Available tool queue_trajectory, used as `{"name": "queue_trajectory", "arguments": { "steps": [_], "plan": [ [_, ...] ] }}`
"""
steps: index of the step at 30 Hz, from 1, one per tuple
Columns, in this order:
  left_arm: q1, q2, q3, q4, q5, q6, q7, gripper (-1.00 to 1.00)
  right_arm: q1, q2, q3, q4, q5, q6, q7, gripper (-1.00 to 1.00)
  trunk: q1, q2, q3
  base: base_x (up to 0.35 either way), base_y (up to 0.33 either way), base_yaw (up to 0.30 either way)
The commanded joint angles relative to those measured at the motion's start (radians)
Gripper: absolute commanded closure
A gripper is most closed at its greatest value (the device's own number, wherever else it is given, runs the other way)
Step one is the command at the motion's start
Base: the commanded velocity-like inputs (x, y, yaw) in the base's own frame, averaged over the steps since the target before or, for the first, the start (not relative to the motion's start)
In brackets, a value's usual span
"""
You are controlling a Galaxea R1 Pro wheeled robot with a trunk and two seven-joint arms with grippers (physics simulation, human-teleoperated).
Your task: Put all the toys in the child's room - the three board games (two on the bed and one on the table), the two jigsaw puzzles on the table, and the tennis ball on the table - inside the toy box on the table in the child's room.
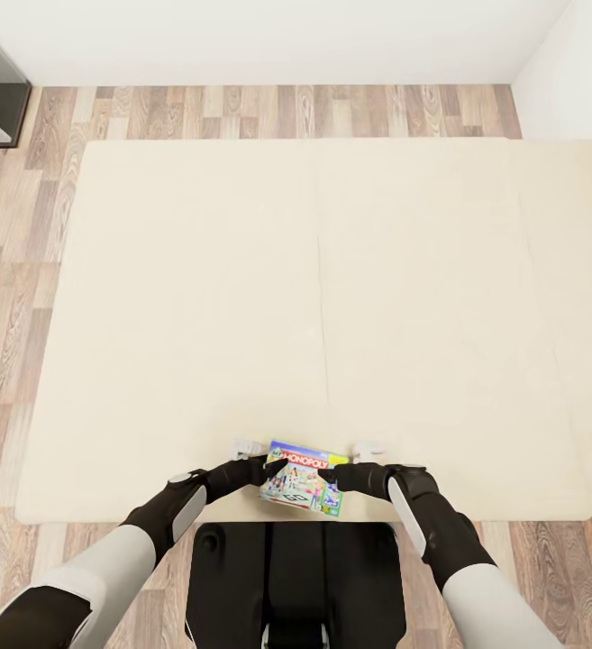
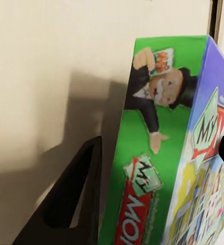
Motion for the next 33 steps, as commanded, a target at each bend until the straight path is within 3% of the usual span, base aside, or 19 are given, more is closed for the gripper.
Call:
{"name": "queue_trajectory", "arguments": {
  "steps": [1,33],
  "plan": [
    [-0.001,0.000,-0.006,0.001,0.010,-0.001,-0.002,-1.00,0.000,0.001,0.001,0.000,-0.029,0.006,-0.002,-1.00,0.016,-0.001,-0.001,0.000,0.000,0.000],
    [-0.001,0.000,-0.005,0.001,0.012,-0.002,-0.041,-1.00,0.000,0.001,0.002,0.002,-0.028,0.005,-0.003,-1.00,0.016,-0.001,-0.001,0.000,0.000,0.000]
  ]
}}
